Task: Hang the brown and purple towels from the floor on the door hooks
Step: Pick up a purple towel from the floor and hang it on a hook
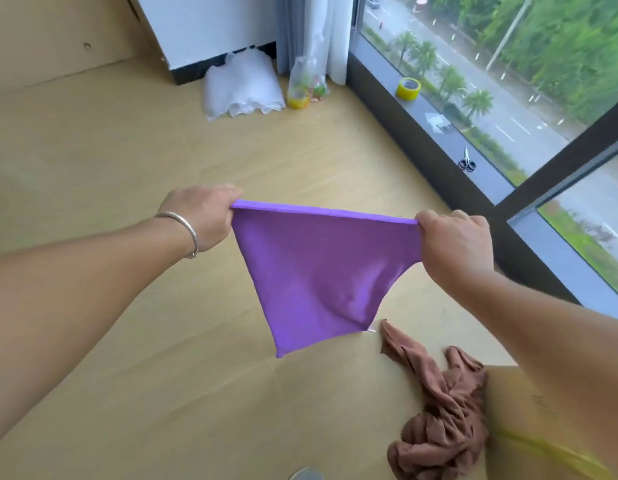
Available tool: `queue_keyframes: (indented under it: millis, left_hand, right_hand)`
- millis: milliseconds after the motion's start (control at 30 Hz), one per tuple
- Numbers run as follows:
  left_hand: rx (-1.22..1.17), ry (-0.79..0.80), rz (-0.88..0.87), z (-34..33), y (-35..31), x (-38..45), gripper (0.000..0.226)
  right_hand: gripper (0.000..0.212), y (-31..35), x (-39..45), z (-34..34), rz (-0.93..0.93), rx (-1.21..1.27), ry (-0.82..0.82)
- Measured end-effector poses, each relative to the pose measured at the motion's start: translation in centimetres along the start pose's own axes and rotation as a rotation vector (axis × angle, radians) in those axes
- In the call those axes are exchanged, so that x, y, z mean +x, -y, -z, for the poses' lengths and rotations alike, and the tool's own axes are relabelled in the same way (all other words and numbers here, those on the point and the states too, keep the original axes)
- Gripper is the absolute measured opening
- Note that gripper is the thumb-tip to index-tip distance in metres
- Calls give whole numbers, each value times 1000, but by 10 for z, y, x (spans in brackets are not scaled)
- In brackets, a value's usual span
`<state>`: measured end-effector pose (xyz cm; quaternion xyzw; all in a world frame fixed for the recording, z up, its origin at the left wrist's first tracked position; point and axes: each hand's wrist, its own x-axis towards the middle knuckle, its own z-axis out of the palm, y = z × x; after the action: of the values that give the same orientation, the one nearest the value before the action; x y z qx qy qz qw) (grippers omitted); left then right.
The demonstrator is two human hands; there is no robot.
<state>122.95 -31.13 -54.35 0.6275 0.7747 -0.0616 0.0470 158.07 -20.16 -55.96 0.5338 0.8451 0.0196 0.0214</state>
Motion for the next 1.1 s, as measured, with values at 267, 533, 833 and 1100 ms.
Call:
queue_keyframes:
  millis: [267, 533, 833, 1100]
  left_hand:
    - [-7, -94, 244, 30, 93, -92, 11]
    - [-39, 59, 376, -33, 78, -241, 34]
    - [-159, 439, 359, -207, -14, -360, 52]
    - [-304, 620, 317, -336, -91, -427, 48]
  right_hand:
    - [36, 89, 23, 44, 293, 93, -69]
    - [31, 107, -52, -7, 670, 80, 109]
    - [8, 74, -186, -147, 772, 128, 243]
    - [15, 44, -271, -252, 749, 93, 497]
